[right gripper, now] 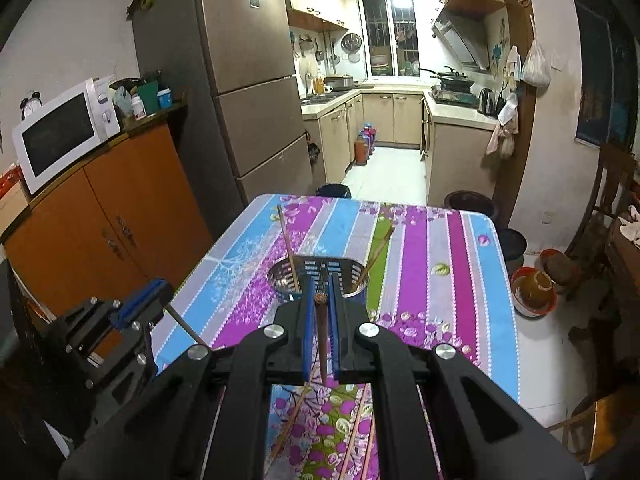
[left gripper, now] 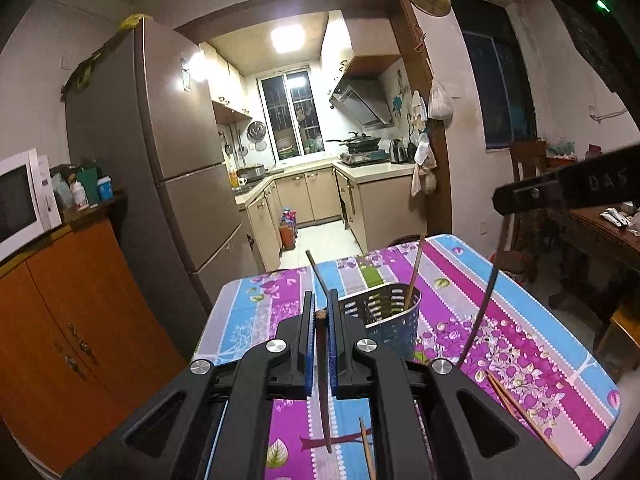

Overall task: Organize utensils
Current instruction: 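Carry the right tool's chopstick above the blue holder while the left tool carries its chopstick there, then lower both chopsticks into the holder and open both tools to release them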

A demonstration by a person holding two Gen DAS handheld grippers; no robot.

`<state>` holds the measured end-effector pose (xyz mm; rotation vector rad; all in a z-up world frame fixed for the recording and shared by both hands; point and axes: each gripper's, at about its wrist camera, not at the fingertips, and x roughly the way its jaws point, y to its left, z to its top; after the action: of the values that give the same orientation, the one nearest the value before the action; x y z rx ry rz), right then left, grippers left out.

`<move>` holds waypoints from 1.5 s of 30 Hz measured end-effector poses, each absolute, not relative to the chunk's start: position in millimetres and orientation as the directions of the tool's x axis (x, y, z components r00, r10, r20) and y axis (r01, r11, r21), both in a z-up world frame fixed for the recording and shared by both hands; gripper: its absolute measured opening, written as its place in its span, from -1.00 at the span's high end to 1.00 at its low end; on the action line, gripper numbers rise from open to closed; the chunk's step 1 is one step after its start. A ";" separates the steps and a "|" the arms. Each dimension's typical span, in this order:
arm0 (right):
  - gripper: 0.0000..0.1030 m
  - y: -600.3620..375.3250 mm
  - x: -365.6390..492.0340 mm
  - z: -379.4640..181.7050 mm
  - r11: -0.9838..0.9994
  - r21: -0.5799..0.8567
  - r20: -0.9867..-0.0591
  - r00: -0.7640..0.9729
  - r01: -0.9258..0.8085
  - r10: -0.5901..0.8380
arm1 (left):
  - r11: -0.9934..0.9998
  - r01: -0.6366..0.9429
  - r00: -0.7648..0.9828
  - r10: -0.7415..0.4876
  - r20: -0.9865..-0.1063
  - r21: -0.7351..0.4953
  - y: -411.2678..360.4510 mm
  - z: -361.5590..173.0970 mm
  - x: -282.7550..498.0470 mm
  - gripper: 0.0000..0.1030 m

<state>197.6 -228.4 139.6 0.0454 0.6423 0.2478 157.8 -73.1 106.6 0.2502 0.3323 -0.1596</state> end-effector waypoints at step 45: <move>0.90 -220.6 349.3 186.0 0.983 0.136 -0.595 0.783 -0.126 0.183 | 0.970 0.240 0.891 -0.213 -0.402 0.019 -91.0 192.1 338.9 0.86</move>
<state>349.3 -220.6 186.0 0.0906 0.6510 0.1673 338.9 -91.0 192.1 0.0690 0.4091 -0.2354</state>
